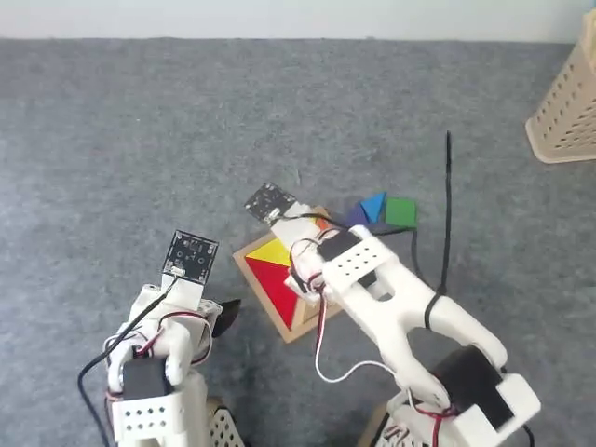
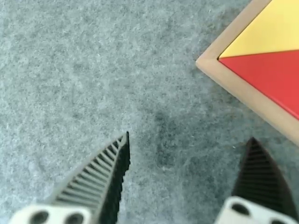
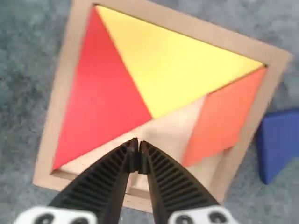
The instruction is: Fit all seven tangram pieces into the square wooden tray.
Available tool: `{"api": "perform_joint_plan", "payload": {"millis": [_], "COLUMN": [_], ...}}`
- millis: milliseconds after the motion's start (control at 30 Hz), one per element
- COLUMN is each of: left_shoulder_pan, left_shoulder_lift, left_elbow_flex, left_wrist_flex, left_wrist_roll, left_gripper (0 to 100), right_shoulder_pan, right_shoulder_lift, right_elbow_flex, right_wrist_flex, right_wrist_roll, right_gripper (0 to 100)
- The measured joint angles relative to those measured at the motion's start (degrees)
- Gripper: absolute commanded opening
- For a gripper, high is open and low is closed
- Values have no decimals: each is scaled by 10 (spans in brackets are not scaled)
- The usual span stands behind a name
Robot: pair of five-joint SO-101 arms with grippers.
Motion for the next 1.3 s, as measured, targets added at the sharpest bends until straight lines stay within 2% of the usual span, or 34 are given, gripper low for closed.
{"api": "perform_joint_plan", "payload": {"millis": [267, 500, 1300], "left_shoulder_pan": [0, 0, 0], "left_shoulder_lift": [0, 0, 0], "left_elbow_flex": [0, 0, 0], "left_wrist_flex": [0, 0, 0], "left_wrist_roll": [0, 0, 0], "left_gripper": [353, 353, 353], "right_shoulder_pan": [8, -38, -25], "right_shoulder_lift": [0, 0, 0], "right_elbow_flex": [0, 0, 18], "right_wrist_flex": [-8, -9, -12], "right_wrist_roll": [0, -2, -2], "right_gripper": [7, 7, 8]}}
